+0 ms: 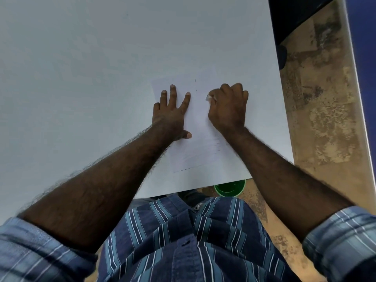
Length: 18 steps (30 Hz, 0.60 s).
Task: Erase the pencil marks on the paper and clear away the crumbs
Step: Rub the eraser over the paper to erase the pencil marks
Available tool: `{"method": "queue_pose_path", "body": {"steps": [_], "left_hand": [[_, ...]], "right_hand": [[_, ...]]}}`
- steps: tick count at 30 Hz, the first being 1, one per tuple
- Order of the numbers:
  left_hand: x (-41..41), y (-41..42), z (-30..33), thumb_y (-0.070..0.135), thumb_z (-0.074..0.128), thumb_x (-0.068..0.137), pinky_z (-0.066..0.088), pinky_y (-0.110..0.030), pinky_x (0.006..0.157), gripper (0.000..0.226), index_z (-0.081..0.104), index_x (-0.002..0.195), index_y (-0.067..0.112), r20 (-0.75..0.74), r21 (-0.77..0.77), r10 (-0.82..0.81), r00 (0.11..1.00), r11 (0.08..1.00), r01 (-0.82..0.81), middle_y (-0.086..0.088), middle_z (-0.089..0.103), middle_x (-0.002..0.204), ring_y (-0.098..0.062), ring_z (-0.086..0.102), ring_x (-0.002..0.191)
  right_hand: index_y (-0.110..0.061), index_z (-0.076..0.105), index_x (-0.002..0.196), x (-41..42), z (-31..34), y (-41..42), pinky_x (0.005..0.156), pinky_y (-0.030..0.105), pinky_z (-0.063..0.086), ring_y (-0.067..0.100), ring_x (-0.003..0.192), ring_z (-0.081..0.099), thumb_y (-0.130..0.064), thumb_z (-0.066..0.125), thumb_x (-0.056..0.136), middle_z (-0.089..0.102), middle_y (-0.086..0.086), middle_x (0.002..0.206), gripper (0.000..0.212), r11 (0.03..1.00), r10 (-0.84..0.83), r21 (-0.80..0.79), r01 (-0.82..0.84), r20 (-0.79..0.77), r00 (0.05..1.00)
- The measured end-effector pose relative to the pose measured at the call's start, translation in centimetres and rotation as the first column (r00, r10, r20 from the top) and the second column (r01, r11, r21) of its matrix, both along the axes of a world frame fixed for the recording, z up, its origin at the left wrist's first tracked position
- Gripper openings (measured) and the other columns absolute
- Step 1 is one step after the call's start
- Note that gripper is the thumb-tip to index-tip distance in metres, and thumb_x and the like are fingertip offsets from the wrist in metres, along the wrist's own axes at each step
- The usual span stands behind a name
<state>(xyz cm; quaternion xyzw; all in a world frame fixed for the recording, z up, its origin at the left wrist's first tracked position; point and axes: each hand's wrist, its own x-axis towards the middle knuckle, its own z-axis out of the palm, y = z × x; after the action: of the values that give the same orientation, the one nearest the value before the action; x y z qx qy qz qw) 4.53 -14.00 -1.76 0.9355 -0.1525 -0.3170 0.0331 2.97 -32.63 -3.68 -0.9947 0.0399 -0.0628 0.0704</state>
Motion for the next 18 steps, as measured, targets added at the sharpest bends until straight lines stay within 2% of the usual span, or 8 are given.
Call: {"method": "queue_pose_path", "body": {"steps": [5,9,15,18], "left_hand": [[-0.1,0.0,0.0,0.065,0.080,0.077,0.016,-0.054,0.125,0.135,-0.019,0.162,0.031,0.010,0.007,-0.012,1.000,1.000,0.012,-0.017,-0.031,0.166,-0.044,-0.013,0.157],[0.0,0.0,-0.1,0.065,0.080,0.076,0.016,-0.054,0.124,0.136,-0.019,0.162,0.031,0.007,0.005,-0.009,1.000,1.000,0.009,-0.017,-0.031,0.166,-0.044,-0.013,0.157],[-0.1,0.0,-0.1,0.065,0.081,0.075,0.015,-0.054,0.124,0.136,-0.018,0.163,0.032,0.009,-0.004,-0.006,1.000,1.000,0.006,-0.017,-0.031,0.166,-0.044,-0.013,0.157],[-0.1,0.1,-0.1,0.065,0.081,0.075,0.016,-0.054,0.124,0.136,-0.016,0.163,0.031,0.022,-0.010,-0.007,1.000,1.000,0.008,-0.018,-0.029,0.167,-0.044,-0.012,0.157]], "right_hand": [[-0.023,0.076,0.093,-4.4,0.7,1.3,0.075,0.042,0.035,0.028,0.090,0.053,-0.016,0.062,0.095,0.065,-0.004,0.087,0.015,0.995,0.043,0.086,-0.040,-0.027,0.999],[-0.021,0.076,0.093,-5.5,0.6,1.4,0.073,0.040,0.032,0.028,0.087,0.053,-0.012,0.068,0.093,0.064,-0.002,0.084,0.013,0.993,0.108,0.055,-0.106,-0.036,0.994],[-0.025,0.075,0.089,1.1,-0.1,0.5,0.076,0.042,0.034,0.030,0.090,0.055,-0.014,0.064,0.089,0.066,-0.006,0.088,0.016,1.000,-0.029,0.001,0.029,0.026,0.999],[-0.023,0.076,0.094,0.8,0.2,0.9,0.077,0.042,0.035,0.032,0.093,0.056,-0.013,0.064,0.089,0.068,-0.004,0.091,0.016,0.998,-0.057,0.019,0.057,0.005,0.998]]}}
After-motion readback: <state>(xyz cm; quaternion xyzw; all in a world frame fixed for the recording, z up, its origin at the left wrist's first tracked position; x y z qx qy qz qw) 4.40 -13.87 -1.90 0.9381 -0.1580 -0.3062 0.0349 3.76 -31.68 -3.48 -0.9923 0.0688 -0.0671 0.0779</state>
